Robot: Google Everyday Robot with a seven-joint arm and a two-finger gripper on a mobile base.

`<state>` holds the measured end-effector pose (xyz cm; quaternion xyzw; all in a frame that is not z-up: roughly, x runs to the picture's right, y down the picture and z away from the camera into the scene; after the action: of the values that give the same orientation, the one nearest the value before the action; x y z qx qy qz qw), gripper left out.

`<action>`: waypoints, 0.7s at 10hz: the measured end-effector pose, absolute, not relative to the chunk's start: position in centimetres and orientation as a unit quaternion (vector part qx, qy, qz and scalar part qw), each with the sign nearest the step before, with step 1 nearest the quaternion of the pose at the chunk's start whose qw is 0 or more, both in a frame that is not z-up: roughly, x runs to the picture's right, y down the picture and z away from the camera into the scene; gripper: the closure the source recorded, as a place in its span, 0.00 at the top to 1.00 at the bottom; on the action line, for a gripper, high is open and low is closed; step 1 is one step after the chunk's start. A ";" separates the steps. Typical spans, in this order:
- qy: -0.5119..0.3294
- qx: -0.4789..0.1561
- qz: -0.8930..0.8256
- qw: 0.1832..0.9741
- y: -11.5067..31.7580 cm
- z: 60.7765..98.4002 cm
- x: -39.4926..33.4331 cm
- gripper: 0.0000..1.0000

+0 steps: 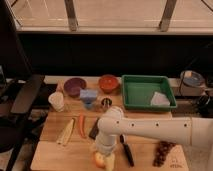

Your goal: Place apple in red bowl

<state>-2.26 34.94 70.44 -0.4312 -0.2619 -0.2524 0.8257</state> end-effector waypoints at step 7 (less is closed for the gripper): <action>-0.209 -0.350 -0.175 0.896 27.7 67.0 1.1 0.00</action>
<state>1.09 27.69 66.99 -0.3498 -0.2092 -0.1752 0.8962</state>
